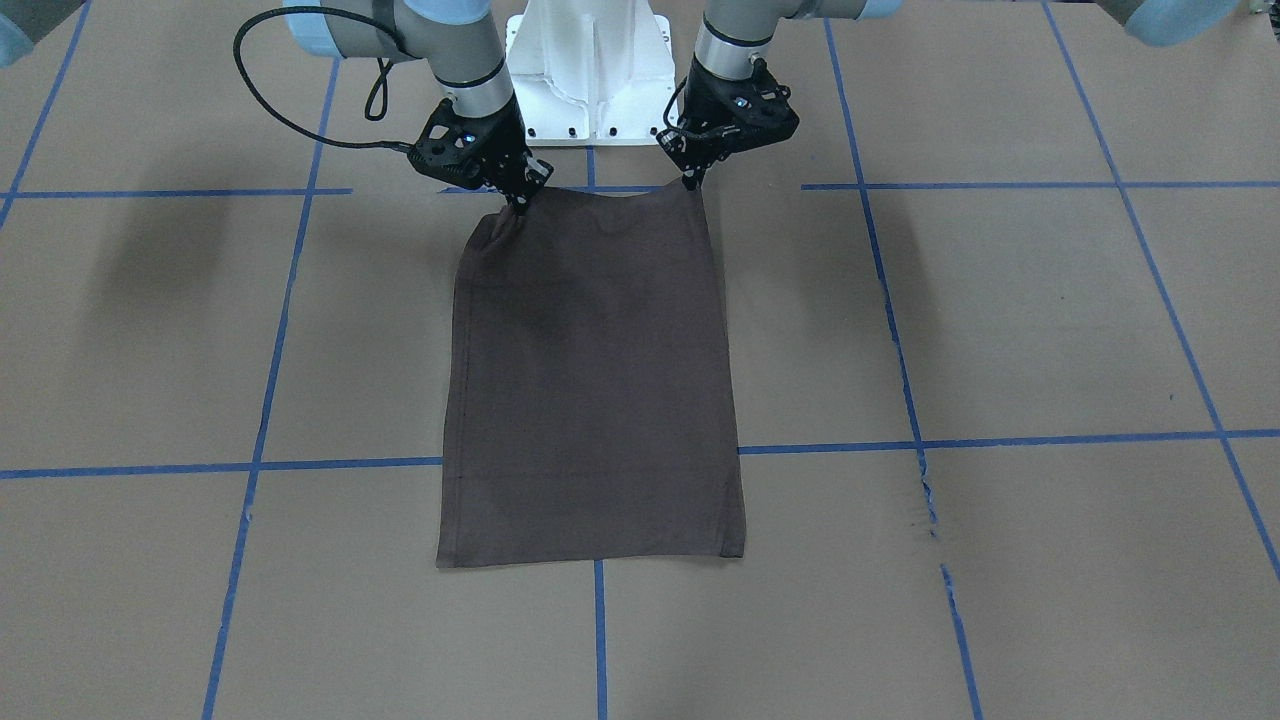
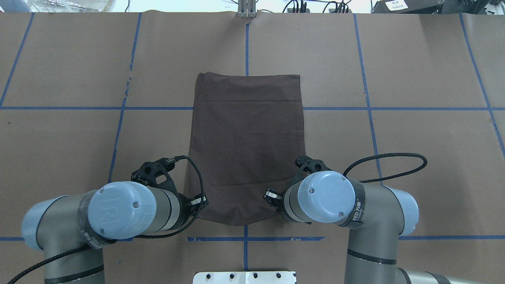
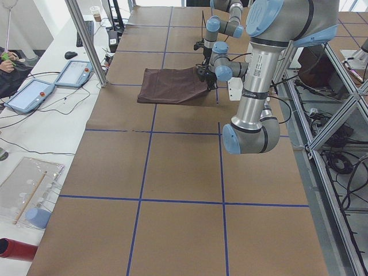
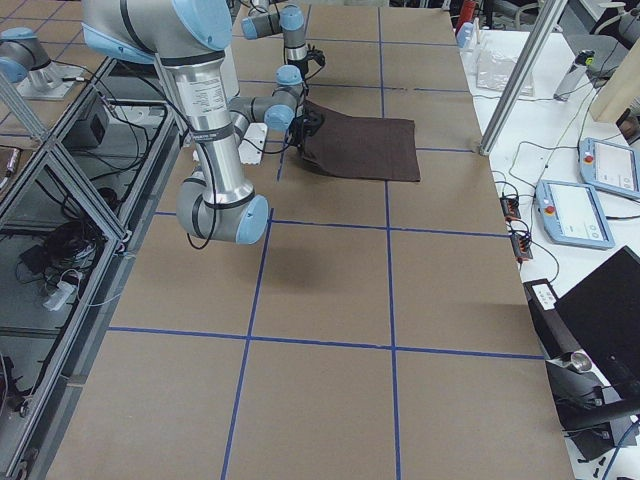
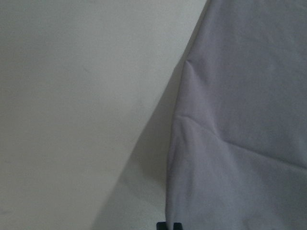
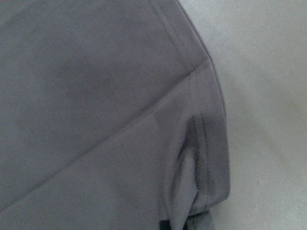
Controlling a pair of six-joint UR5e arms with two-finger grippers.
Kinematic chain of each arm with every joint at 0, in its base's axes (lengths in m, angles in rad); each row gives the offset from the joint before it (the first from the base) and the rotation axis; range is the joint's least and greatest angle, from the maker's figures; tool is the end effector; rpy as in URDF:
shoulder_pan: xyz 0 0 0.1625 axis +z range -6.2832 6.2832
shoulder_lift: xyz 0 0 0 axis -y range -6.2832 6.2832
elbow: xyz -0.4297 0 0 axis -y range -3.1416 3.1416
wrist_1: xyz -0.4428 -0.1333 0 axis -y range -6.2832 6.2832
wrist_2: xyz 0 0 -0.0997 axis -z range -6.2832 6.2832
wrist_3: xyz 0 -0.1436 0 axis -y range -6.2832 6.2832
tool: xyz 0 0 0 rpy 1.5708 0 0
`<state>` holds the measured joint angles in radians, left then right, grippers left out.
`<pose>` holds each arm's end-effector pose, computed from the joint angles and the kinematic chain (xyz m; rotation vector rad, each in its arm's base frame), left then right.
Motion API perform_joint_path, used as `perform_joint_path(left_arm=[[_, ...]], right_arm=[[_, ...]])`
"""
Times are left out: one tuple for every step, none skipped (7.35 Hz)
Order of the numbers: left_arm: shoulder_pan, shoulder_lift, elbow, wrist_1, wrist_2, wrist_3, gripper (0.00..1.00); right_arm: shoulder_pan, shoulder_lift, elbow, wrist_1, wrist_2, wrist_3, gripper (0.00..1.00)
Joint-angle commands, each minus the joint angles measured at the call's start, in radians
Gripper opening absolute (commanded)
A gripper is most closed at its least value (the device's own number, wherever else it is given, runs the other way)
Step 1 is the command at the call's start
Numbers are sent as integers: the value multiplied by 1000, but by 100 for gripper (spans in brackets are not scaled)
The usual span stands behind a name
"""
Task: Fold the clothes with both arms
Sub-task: 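Grasp the near corners of the bundle with both grippers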
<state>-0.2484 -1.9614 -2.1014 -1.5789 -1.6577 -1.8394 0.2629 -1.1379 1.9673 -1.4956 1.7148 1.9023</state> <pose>0.5574 -0.2660 0.2129 -0.0907 0.9360 -0.4384 -0.6009 -0.2784 0.2354 -0.1667 -0.9075 0.4871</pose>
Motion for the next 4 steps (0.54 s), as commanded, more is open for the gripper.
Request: perform_joint_path(left_arm=[[78, -1, -121, 115, -1, -18, 0], [90, -1, -143, 132, -1, -20, 0], [92, 1, -137, 131, -5, -15, 0], [95, -10, -129, 128, -5, -3, 0]], right_arm=[[-52, -42, 91, 0, 3, 0, 0], [-63, -72, 122, 0, 9, 0, 0], [-66, -62, 113, 1, 11, -2, 0], [-24, -57, 98, 6, 5, -17, 0]])
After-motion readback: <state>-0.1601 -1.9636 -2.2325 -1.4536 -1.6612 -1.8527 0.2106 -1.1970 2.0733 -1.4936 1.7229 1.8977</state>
